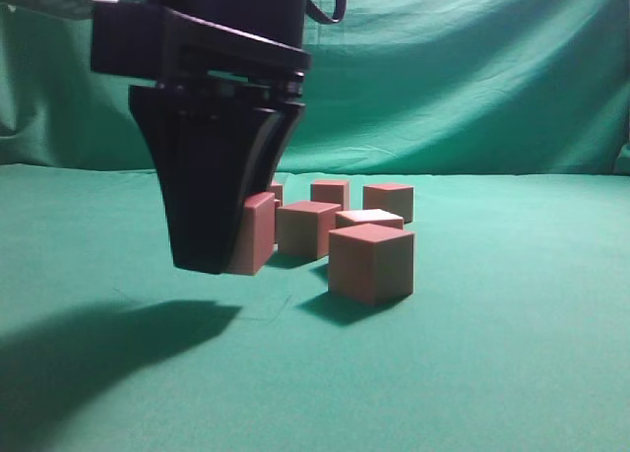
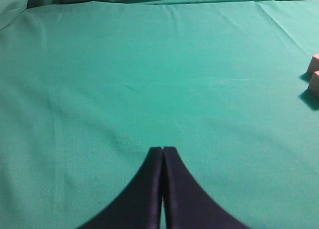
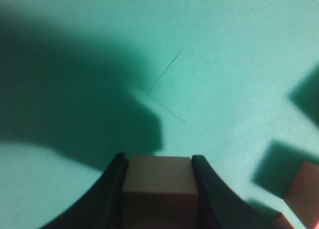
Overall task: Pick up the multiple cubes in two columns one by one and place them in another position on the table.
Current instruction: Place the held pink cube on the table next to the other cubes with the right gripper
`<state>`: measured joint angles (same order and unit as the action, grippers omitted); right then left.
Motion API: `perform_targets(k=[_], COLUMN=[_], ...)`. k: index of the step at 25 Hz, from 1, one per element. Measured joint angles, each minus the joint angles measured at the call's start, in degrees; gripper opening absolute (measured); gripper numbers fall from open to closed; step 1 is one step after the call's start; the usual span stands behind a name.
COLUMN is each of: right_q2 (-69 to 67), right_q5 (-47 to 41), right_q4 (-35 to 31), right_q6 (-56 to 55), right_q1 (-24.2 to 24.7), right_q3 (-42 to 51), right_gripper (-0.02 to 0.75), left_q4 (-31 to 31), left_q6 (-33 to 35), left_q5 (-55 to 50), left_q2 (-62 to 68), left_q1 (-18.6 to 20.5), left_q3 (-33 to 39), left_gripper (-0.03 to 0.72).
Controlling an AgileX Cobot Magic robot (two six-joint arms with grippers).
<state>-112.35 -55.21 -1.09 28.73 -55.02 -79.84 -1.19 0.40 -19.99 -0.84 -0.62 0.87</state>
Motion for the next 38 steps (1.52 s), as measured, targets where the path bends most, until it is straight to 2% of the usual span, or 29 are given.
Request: perform_targets(k=[25,38], right_q2=[0.0,0.0], right_q5=[5.1,4.6], right_q4=[-0.6,0.2], right_q6=[2.0,2.5], right_q1=[0.9,0.9], right_q3=[4.1,4.1], right_gripper=[0.26,0.26], left_q4=[0.0,0.0], left_q6=[0.0,0.0], left_q5=[0.0,0.0], left_q2=[0.0,0.0], left_q1=[0.0,0.0], left_q3=[0.0,0.0], left_gripper=[0.0,0.0])
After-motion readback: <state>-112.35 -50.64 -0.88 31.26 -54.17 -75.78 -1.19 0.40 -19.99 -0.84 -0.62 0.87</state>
